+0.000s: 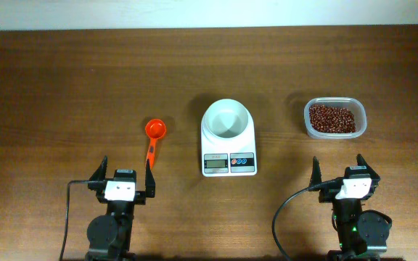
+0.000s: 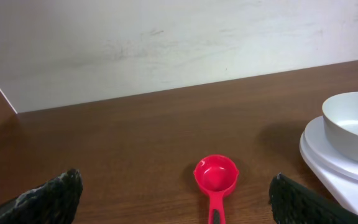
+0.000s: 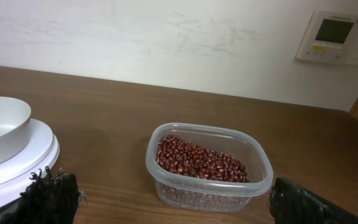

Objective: Scoop item into bowl and weigh 50g on scale

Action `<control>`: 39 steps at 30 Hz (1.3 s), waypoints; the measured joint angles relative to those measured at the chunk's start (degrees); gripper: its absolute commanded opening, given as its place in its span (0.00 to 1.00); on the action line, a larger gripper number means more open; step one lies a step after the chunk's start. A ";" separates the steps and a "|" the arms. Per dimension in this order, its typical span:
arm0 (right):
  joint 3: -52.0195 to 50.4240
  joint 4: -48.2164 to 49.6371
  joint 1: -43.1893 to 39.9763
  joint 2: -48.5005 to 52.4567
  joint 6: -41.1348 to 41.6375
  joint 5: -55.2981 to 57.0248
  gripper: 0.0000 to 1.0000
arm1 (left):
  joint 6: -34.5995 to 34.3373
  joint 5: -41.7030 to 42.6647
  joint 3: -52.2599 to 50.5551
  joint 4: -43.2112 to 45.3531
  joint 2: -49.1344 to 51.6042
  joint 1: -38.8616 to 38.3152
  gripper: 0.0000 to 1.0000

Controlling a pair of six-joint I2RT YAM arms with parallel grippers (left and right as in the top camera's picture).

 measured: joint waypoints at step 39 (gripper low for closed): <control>0.00 -0.07 0.00 0.00 -0.07 1.07 0.99 | 0.00 0.00 0.00 0.02 0.00 0.00 0.99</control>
